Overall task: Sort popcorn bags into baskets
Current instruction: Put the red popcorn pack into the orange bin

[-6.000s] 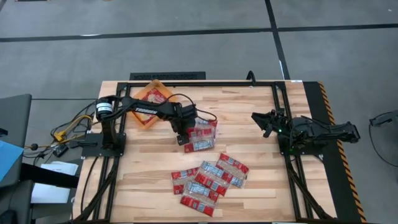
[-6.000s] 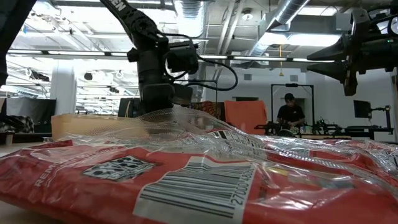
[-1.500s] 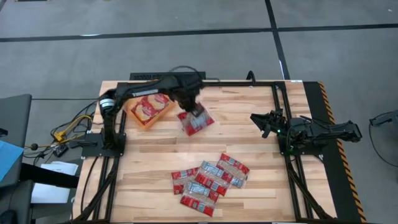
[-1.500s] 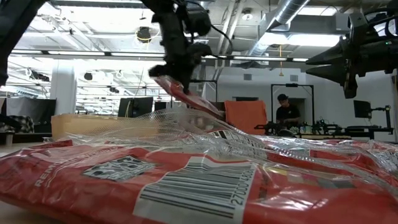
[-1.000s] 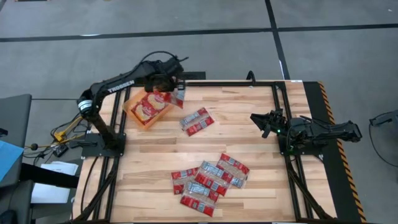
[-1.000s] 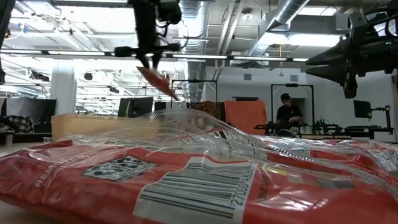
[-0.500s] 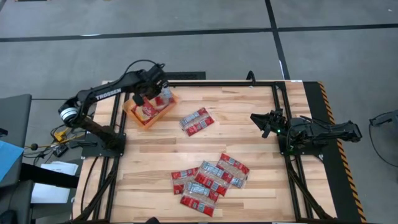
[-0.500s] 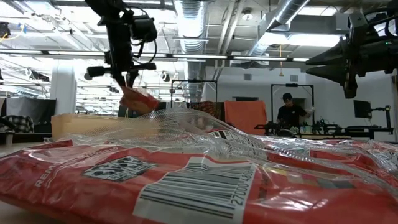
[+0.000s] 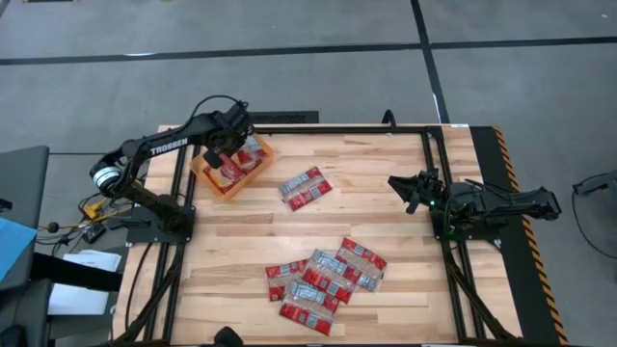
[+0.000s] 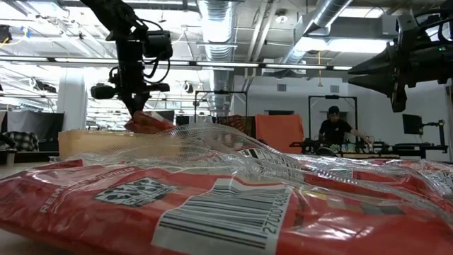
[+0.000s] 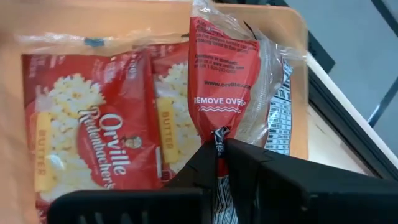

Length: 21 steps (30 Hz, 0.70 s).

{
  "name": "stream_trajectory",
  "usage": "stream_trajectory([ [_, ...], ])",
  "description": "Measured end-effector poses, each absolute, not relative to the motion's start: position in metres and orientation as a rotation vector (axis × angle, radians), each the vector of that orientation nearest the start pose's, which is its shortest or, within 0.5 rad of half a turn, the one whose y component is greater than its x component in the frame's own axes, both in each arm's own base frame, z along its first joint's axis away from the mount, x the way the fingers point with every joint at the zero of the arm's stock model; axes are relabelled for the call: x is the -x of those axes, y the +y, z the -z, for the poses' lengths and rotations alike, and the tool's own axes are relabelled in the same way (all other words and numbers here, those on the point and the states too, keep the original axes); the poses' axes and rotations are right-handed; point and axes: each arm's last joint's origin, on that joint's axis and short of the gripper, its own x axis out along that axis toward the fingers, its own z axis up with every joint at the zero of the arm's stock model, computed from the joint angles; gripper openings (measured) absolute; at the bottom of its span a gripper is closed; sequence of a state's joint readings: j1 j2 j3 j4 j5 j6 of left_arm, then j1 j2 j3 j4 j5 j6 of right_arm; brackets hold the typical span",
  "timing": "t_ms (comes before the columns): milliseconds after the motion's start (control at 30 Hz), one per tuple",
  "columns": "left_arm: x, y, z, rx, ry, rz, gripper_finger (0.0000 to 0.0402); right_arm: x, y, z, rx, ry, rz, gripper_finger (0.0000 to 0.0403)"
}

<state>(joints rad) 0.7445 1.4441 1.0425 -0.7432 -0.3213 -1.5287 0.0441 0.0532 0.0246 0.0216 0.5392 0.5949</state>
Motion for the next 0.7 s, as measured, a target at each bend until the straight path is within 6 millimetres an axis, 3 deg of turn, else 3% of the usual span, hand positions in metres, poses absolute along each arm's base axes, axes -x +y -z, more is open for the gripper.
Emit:
stream_trajectory([
  [267,-0.189,0.200,-0.238,1.478,0.162,-1.718,0.0028,-0.096,-0.011,-0.170,-0.580,-0.141,0.483,0.0128],
  [700,-0.188,0.203,-0.238,1.479,0.288,-1.600,0.0141,-0.096,-0.011,-0.170,-0.561,-0.136,0.484,0.0125],
])
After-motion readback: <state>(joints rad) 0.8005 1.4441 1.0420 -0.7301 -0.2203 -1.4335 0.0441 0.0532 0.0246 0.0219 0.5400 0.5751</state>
